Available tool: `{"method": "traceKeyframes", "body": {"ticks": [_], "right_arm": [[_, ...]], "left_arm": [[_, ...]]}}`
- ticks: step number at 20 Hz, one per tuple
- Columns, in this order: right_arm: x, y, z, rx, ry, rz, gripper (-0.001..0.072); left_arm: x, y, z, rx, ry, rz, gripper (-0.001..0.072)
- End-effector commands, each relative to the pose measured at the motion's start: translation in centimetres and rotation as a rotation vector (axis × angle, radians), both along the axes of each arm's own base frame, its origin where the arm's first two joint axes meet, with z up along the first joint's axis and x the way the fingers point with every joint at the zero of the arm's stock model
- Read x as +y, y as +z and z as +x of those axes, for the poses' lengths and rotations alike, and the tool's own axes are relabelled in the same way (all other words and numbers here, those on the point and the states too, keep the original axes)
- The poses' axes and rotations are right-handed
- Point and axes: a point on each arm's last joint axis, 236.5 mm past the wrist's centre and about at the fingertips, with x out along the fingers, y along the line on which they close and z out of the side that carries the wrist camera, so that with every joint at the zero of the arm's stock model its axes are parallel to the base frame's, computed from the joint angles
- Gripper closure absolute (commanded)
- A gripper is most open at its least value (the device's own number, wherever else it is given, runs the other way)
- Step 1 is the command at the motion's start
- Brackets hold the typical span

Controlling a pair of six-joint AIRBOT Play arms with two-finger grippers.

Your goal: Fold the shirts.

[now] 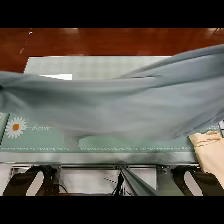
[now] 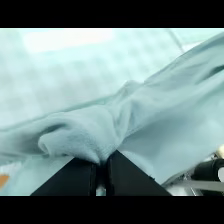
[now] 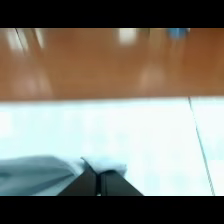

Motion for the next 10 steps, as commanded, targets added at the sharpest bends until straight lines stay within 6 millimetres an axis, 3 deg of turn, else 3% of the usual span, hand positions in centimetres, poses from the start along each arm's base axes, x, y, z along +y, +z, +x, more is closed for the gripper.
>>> {"method": "traceKeyframes", "body": {"ticks": [1, 4, 7, 10], "right_arm": [[-0.5, -6.5, 5.5, 0.261, 0.051, 0.006, 0.0693], [1.2, -11.4, 12.6, 0.364, 0.152, 0.111, 0.0693], [1.2, -16.0, 19.9, 0.37, 0.146, 0.156, 0.0693], [2.6, -20.2, 25.1, 0.367, 0.156, 0.176, 0.0693]], "left_arm": [[0.5, -7.6, 3.5, 0.156, 0.01, -0.028, 0.0677], [0.8, -14.1, 9.0, 0.204, 0.091, -0.12, 0.0676], [0.8, -19.9, 14.3, 0.181, 0.152, -0.108, 0.0676], [-1.8, -24.6, 18.5, 0.148, 0.112, -0.04, 0.0676]]}}
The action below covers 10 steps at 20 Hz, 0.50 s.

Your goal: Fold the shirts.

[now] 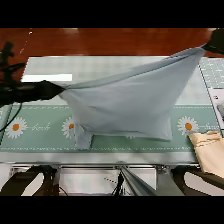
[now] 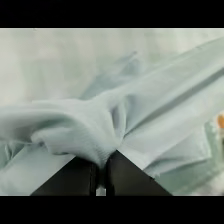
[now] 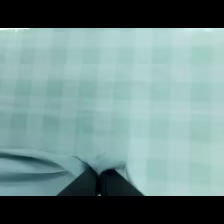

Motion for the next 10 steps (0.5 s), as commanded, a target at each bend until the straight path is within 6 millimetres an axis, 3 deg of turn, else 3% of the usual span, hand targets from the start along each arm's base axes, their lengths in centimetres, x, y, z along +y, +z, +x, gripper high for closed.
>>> {"method": "traceKeyframes", "body": {"ticks": [1, 4, 6, 8, 9, 10], "right_arm": [[1.8, -5.5, 6.6, -0.003, 0.008, 0.042, 0.0692], [2.3, -10.2, 8.4, 0.074, -0.014, 0.052, 0.0691], [0.9, -13.6, 8.2, 0.17, -0.075, 0.026, 0.0691], [0.0, -15.8, 7.8, 0.234, -0.095, -0.008, 0.0689], [0.0, -16.1, 8.0, 0.235, -0.093, -0.008, 0.0661], [-0.1, -15.8, 8.3, 0.217, -0.088, -0.015, 0.0523]], "left_arm": [[-1.9, -6.5, 5.4, -0.066, 0.012, 0.088, 0.0676], [-3.5, -12.2, 7.3, 0.0, 0.024, 0.127, 0.0675], [-4.1, -15.1, 6.9, 0.085, 0.014, 0.116, 0.0676], [-4.5, -16.4, 5.9, 0.145, -0.019, 0.112, 0.0674], [-4.6, -16.4, 5.5, 0.155, -0.034, 0.112, 0.067], [-4.6, -16.2, 5.4, 0.153, -0.059, 0.115, 0.0599]]}}
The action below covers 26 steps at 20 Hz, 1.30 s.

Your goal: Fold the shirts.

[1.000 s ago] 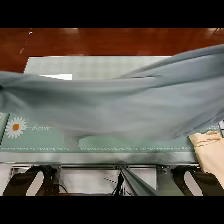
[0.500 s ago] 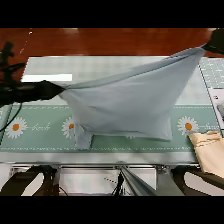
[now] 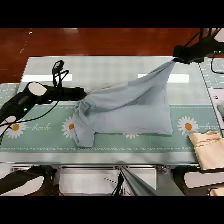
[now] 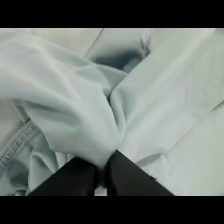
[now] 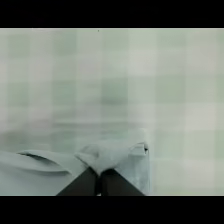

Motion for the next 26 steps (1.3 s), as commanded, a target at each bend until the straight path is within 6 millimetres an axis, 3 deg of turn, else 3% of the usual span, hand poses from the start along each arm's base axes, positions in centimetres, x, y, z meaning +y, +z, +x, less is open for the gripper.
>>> {"method": "traceKeyframes", "body": {"ticks": [1, 2, 3, 4, 6, 8, 9, 10, 11, 12, 13, 16, 19, 22, 26], "right_arm": [[-0.9, -1.1, 0.5, 0.01, -0.002, -0.042, 0.0323], [-1.2, 0.0, 0.4, -0.01, 0.03, -0.067, 0.0268], [-2.1, 1.4, -0.2, -0.021, 0.06, -0.113, 0.0268], [-3.3, 2.7, -1.1, -0.019, 0.079, -0.167, 0.0267], [-7.7, 4.1, -4.7, 0.062, 0.085, -0.32, 0.0266], [-12.4, 3.9, -8.6, 0.186, 0.002, -0.362, 0.0266], [-13.1, 3.5, -9.7, 0.202, -0.036, -0.298, 0.0266], [-13.5, 2.7, -10.9, 0.224, -0.063, -0.215, 0.0265], [-13.8, 1.8, -12.2, 0.249, -0.085, -0.149, 0.0258], [-14.0, 0.6, -13.5, 0.274, -0.104, -0.087, 0.0229], [-14.0, -0.4, -14.6, 0.293, -0.113, -0.034, 0.0215], [-12.7, -3.0, -17.2, 0.332, -0.11, 0.092, 0.0215], [-12.0, -4.9, -18.6, 0.351, -0.11, 0.105, 0.0216], [-11.1, -6.0, -18.7, 0.344, -0.119, 0.14, 0.0216], [-10.6, -6.3, -18.5, 0.336, -0.115, 0.164, 0.0215]], "left_arm": [[-0.2, -0.8, -0.9, 0.038, -0.097, 0.019, 0.0428], [0.9, 0.0, -1.1, 0.053, -0.145, 0.046, 0.0296], [2.8, 1.0, -1.6, 0.087, -0.189, 0.08, 0.0259], [5.2, 1.7, -2.3, 0.149, -0.19, 0.114, 0.0257], [11.1, 2.8, -4.5, 0.319, -0.095, 0.168, 0.0257], [14.0, 3.2, -6.5, 0.415, 0.004, 0.106, 0.0257], [14.5, 2.8, -7.4, 0.441, 0.032, 0.071, 0.0257], [14.6, 2.1, -8.4, 0.468, 0.04, 0.055, 0.0254], [14.4, 0.9, -9.7, 0.504, 0.024, 0.048, 0.0207], [13.7, -0.1, -10.8, 0.54, 0.015, 0.033, 0.0083], [12.9, -1.1, -11.5, 0.563, 0.012, 0.015, 0.003], [10.1, -2.7, -12.8, 0.564, -0.055, -0.024, 0.003], [8.7, -4.3, -13.7, 0.569, -0.082, 0.001, 0.003], [7.8, -5.6, -12.3, 0.52, -0.064, 0.019, 0.003], [4.7, -8.0, -10.6, 0.527, -0.03, -0.037, 0.0031]]}}
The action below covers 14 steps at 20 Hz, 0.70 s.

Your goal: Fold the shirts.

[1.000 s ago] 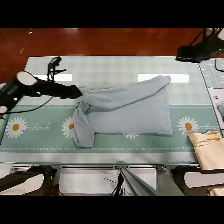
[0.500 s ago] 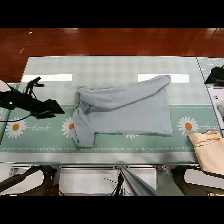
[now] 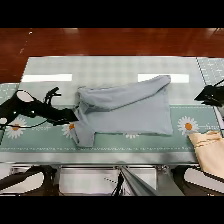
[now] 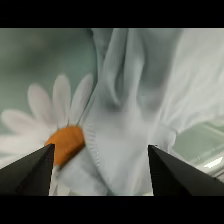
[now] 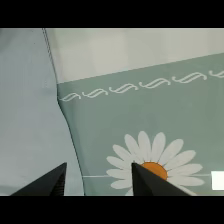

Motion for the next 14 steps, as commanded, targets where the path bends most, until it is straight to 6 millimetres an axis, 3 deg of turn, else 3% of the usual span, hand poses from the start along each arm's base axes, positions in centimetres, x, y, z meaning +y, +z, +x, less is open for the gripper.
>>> {"method": "traceKeyframes", "body": {"ticks": [1, 2, 3, 4, 6, 10, 12, 14], "right_arm": [[0.5, -0.4, 0.0, -0.01, -0.005, 0.024, 0.0215], [0.6, -0.4, -0.1, -0.006, -0.003, 0.026, 0.0215], [0.7, -0.4, -0.3, -0.003, 0.025, 0.026, 0.0185], [0.9, -0.6, -0.9, 0.012, 0.051, 0.029, 0.0122], [1.5, -2.1, -2.5, 0.069, 0.068, 0.05, 0.0121], [6.2, -5.9, -4.6, 0.089, 0.061, 0.228, 0.0127], [6.8, -7.1, -5.2, 0.073, 0.028, 0.225, 0.0127], [7.7, -8.3, -7.2, 0.106, 0.03, 0.238, 0.0127]], "left_arm": [[-2.9, -2.5, 1.3, 0.009, 0.046, -0.035, 0.0053], [-3.6, -3.2, 0.9, 0.037, 0.039, -0.045, 0.0277], [-4.2, -3.7, 0.1, 0.073, 0.02, -0.054, 0.0641], [-4.6, -3.9, -0.6, 0.095, -0.007, -0.06, 0.0659], [-4.8, -3.4, -1.3, 0.099, -0.044, -0.076, 0.0676], [-4.9, -1.9, -1.4, 0.069, -0.071, -0.092, 0.0676], [-4.9, -1.0, -1.0, 0.037, -0.073, -0.093, 0.0676], [-4.9, -0.3, -0.7, 0.009, -0.073, -0.093, 0.0676]]}}
